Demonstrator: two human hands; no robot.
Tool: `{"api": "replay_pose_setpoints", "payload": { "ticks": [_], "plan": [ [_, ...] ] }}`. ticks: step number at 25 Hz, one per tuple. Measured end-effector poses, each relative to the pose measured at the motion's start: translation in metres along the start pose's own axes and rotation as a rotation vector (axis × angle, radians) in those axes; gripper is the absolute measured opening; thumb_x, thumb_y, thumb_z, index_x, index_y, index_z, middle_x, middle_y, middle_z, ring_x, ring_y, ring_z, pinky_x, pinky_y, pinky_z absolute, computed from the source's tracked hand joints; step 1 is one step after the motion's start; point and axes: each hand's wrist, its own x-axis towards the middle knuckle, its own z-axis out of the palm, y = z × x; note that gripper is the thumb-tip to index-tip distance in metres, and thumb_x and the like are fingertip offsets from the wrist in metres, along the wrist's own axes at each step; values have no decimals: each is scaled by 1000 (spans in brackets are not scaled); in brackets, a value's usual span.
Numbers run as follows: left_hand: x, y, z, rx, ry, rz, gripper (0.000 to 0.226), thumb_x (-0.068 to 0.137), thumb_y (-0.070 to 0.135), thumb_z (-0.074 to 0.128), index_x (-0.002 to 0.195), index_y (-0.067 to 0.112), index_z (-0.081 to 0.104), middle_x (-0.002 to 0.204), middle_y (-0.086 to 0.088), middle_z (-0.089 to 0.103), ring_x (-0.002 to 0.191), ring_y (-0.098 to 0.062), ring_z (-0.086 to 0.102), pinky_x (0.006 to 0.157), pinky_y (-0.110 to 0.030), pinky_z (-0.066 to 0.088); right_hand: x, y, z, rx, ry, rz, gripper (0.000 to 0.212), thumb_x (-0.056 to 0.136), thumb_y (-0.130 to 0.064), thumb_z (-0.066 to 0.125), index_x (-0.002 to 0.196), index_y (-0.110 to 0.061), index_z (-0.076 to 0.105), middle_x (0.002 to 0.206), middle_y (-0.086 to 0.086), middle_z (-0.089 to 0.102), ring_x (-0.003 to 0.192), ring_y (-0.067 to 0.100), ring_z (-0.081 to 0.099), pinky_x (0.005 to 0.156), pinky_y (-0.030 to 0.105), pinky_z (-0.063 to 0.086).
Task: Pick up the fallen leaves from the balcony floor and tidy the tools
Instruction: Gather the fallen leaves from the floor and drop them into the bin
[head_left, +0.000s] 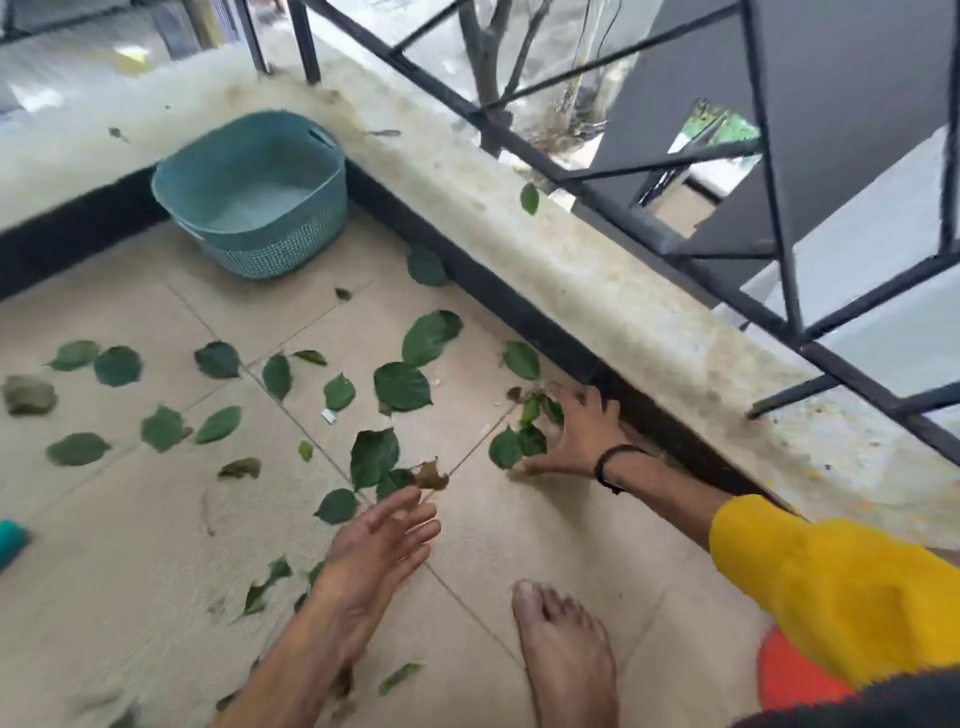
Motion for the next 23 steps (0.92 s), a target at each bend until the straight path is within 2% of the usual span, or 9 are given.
{"api": "replay_pose_setpoints", "payload": {
  "ticks": [3,5,8,11,13,16,19,21,23],
  "plan": [
    [1,-7,-4,-41,-14,-50,27,101,7,55,125,9,65,117,-16,73,111,-31,70,107,-47,47,2,-19,22,2,136,-42,133,34,-94,68,149,-48,19,150,8,22,134,40,25,108,57,38],
    [4,-4,3,-65,-26,-48,29,100,15,55,127,10,65,117,-15,74,111,-31,70,106,-47,49,4,-31,37,49,197,-67,116,46,-85,72,146,-44,30,138,6,28,124,35,31,101,49,45],
    [9,5,17,-121,-26,-38,31,104,25,50,125,11,66,118,-13,74,112,-30,69,103,-45,50,5,-40,46,175,231,-142,64,75,-49,77,130,-29,52,123,5,39,112,28,44,94,39,48],
    [5,9,22,-197,-65,-36,37,105,32,46,125,9,66,117,-15,73,112,-32,69,105,-47,49,0,-35,45,184,249,-238,12,85,-23,72,94,-20,65,101,1,53,95,24,57,74,26,44],
    [5,8,20,-164,-87,-15,39,105,35,46,125,8,66,118,-16,73,111,-31,70,105,-48,49,-7,-32,39,259,238,-227,9,85,-15,74,80,-19,67,88,-4,62,88,19,63,65,18,44],
    [10,4,11,-149,-62,-1,40,105,37,45,126,9,66,118,-14,73,112,-31,70,108,-49,48,-32,-45,15,536,162,-159,7,82,-17,81,81,-17,74,83,-5,73,80,9,68,67,21,55],
    [10,4,2,-235,-172,-38,46,106,42,41,135,13,61,126,-12,71,118,-31,66,110,-50,44,-77,-75,-11,733,-105,-262,11,81,-12,83,87,-7,75,83,7,76,68,12,71,56,21,54],
    [7,7,3,-367,-285,-45,48,106,44,39,140,15,57,135,-12,65,127,-32,61,112,-50,42,-104,-94,-19,765,-225,-336,14,80,-13,84,90,-8,75,85,9,76,70,15,72,59,23,56],
    [3,7,13,-478,-350,-35,48,106,43,39,139,15,59,137,-13,63,128,-33,59,110,-49,44,-121,-109,-19,709,-192,-368,16,79,-19,85,92,-16,76,91,3,76,80,16,73,70,31,61]
  ]
}}
